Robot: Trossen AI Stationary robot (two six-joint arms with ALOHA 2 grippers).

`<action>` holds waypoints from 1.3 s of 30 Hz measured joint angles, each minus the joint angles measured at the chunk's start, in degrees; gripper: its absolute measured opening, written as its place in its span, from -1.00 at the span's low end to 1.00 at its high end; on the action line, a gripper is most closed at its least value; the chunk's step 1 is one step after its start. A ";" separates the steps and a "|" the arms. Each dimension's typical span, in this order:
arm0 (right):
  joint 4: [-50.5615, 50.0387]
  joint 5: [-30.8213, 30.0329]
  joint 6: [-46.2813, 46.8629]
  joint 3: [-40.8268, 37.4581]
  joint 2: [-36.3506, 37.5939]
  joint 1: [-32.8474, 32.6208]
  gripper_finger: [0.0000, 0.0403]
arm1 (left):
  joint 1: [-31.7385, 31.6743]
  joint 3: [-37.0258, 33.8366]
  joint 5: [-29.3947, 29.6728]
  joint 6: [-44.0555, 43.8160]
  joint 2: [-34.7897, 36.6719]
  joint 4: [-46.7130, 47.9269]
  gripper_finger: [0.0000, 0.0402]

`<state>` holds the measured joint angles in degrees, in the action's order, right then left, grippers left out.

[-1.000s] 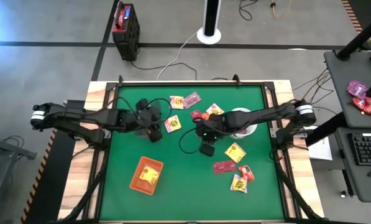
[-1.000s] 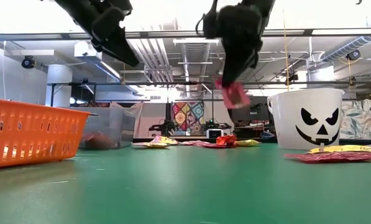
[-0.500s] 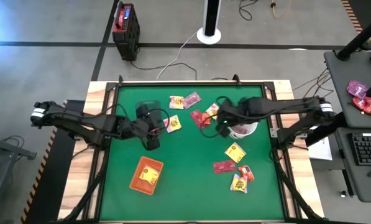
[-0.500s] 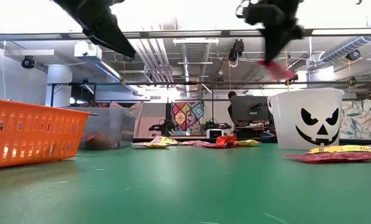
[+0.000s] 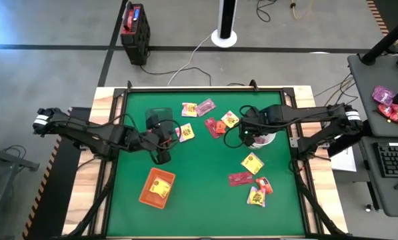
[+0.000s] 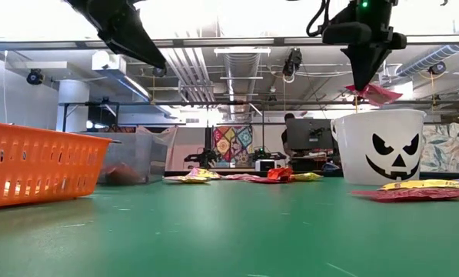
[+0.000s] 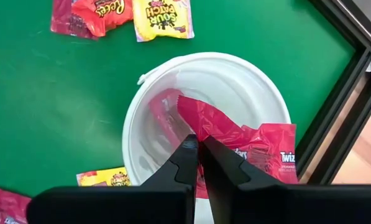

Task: Sort candy by brand, put in halloween buckets
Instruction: Put the red candy into the white bucket, then put the yellow candy into the orange bin

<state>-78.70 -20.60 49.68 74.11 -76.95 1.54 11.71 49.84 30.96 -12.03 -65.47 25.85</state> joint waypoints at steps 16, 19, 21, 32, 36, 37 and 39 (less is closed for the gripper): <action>0.21 -0.14 1.93 1.22 0.22 -0.71 -0.12 | 5.16 -0.07 -0.04 -2.49 0.00 0.46 -0.40; 1.57 1.88 3.32 2.33 0.37 -3.38 -0.08 | 5.18 -0.07 -0.04 -2.66 0.00 0.76 -0.40; 4.09 4.80 3.65 2.69 0.37 -6.17 -0.07 | 5.18 -0.09 -0.05 -2.86 0.00 1.35 -0.40; 9.58 16.57 14.17 -1.78 -2.54 -21.98 -0.05 | 5.18 -0.17 -0.02 -3.15 0.00 1.68 -0.40; 9.30 16.54 17.51 -6.73 -3.19 -22.84 -0.02 | 5.18 -0.17 0.01 -2.70 0.00 1.68 -0.40; 9.45 16.37 18.12 -8.18 -3.18 -22.82 -0.02 | 5.18 -0.17 0.02 -2.55 0.00 1.68 -0.40; 11.24 16.11 18.79 -11.82 -3.04 -22.49 0.00 | 5.18 -0.17 0.02 -2.41 0.00 1.68 -0.40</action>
<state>-67.45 -4.49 68.46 62.29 -79.99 -20.95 16.88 49.67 30.98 -14.44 -65.47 27.53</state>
